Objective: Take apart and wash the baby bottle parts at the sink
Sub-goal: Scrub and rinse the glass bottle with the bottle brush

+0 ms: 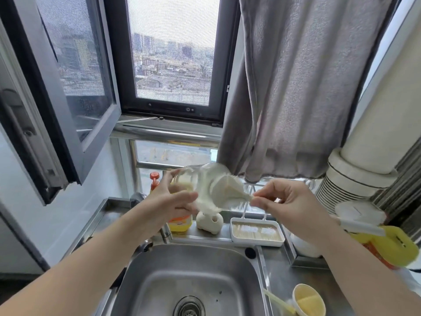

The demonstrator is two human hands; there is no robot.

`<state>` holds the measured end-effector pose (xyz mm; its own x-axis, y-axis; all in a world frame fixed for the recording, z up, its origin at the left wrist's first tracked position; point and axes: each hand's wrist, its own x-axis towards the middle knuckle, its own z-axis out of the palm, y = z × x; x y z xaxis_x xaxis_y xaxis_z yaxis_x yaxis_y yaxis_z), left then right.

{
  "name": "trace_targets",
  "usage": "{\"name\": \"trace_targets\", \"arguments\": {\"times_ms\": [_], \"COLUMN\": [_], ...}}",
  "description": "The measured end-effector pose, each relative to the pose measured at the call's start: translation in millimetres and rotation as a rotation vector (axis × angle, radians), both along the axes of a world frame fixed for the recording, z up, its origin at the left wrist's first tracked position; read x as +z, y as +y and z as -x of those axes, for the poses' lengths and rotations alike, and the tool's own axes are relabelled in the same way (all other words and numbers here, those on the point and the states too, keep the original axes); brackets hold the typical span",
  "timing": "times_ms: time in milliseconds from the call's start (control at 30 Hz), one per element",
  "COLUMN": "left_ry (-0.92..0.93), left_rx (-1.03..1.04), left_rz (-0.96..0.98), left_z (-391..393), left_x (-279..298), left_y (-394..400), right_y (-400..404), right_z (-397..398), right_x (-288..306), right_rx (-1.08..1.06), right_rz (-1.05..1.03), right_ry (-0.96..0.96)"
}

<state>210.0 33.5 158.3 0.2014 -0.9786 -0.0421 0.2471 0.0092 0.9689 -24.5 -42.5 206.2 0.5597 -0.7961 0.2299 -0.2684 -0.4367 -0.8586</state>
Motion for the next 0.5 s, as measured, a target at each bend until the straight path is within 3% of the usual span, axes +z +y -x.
{"name": "trace_targets", "arguments": {"times_ms": [200, 500], "left_ry": [0.338, 0.306], "left_rx": [-0.111, -0.148], "left_rz": [-0.036, -0.013], "left_z": [3.9, -13.7], "left_x": [-3.6, -4.7], "left_y": [-1.9, -2.7], "right_y": [-2.4, -4.2], "right_z": [-12.5, -12.2], "right_x": [6.4, -0.5], "right_rx": [0.056, 0.072], "right_rz": [-0.031, -0.045], "right_ry": [-0.089, -0.058]}}
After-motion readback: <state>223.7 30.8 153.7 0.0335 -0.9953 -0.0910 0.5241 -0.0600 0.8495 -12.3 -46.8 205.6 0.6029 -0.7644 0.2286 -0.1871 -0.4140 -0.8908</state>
